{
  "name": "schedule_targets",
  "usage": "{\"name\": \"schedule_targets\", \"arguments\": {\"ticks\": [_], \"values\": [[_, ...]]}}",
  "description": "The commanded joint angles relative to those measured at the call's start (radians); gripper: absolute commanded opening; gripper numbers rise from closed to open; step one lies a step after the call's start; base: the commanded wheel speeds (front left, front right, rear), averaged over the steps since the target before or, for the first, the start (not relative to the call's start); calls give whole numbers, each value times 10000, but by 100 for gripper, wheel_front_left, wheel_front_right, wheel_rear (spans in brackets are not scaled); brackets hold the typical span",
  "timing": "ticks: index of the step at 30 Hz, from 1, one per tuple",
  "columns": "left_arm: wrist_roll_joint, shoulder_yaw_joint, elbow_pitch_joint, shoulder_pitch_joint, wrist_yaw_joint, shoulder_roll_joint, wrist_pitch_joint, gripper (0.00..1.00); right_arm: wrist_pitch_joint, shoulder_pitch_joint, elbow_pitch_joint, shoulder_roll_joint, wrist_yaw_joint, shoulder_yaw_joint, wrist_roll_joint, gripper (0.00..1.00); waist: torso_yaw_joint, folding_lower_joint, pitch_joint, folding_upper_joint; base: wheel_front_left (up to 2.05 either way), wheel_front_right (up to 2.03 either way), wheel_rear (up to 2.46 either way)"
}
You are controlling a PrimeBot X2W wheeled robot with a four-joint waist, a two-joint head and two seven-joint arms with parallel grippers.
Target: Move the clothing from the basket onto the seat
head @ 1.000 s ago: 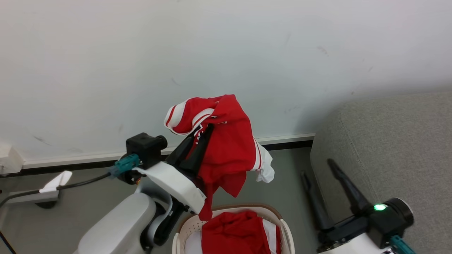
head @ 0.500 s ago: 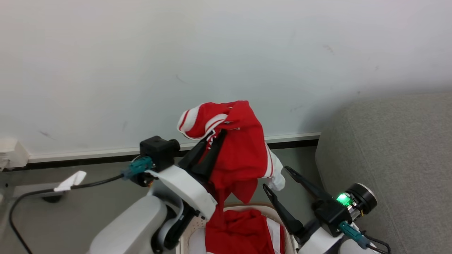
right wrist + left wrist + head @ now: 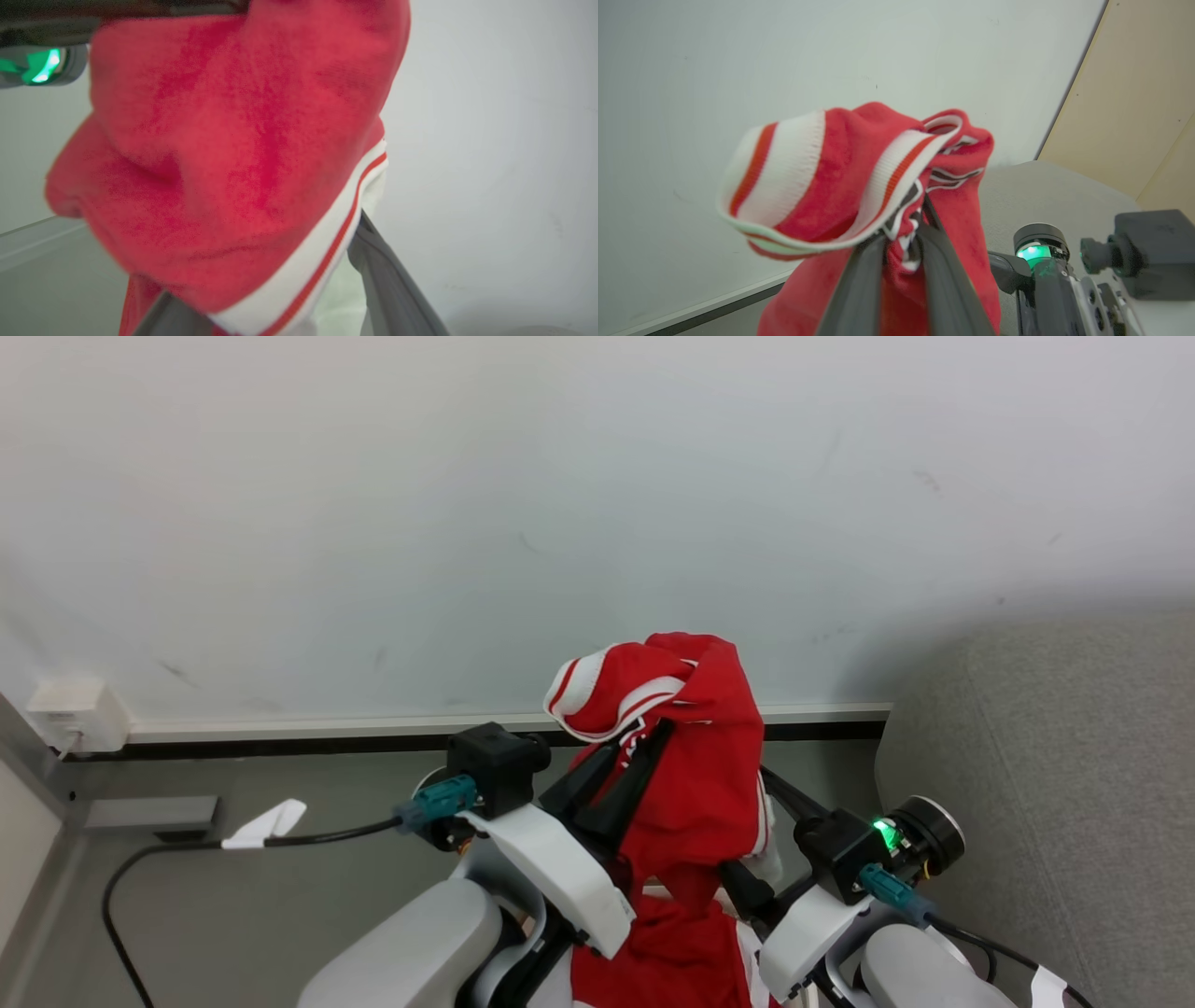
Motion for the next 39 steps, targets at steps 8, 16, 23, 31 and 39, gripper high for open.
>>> {"name": "schedule_targets", "arguments": {"ticks": [8,16,23,31,39], "values": [[-56,-55,18,145,39,16,8,0,5,-63,105,55,-21,23,530,0,242,-1,-13,-1,0,0,0],[-125,-86,52,269,89,95,11,0,6,581,-261,47,-23,-373,1849,0,168,-1,-56,-1,0,0,0],[-114,-313,-53,433,-42,43,-14,100,5,1311,-1048,39,-21,-1251,3493,0,-162,-1,-61,-1,0,0,0],[27,-512,-199,609,-113,119,-136,100,0,1555,-1995,-131,-21,-2267,4295,0,-1060,-1,3,-1,0,0,0],[388,-588,-334,572,-118,272,-409,100,2,1652,-2874,-813,-21,-2900,4409,0,-2415,-1,181,-1,0,0,0]]}}
